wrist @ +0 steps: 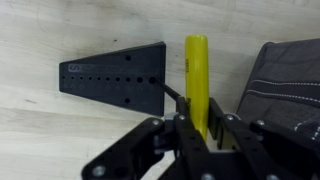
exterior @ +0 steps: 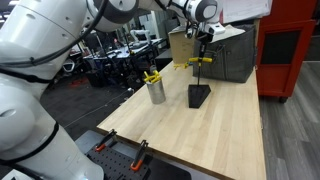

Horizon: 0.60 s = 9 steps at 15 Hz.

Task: Put one wrench on the black stand.

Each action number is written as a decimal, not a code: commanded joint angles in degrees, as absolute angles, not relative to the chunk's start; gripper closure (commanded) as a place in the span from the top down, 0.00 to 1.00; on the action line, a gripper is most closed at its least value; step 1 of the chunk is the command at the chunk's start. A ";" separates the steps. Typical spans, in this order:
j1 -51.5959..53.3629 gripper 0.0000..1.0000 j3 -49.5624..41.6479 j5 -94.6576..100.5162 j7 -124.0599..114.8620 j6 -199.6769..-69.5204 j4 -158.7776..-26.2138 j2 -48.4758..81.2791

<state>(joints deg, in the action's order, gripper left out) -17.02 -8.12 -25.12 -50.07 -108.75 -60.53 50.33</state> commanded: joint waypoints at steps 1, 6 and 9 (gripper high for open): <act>-17.11 0.06 -8.36 -25.08 -52.32 -106.49 -58.62 50.69; -17.26 0.06 -8.90 -25.06 -51.97 -106.84 -60.24 49.33; -17.48 0.06 -8.87 -25.50 -51.61 -106.52 -61.12 48.91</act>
<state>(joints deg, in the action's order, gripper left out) -17.16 -8.77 -25.09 -50.07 -108.65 -60.56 50.34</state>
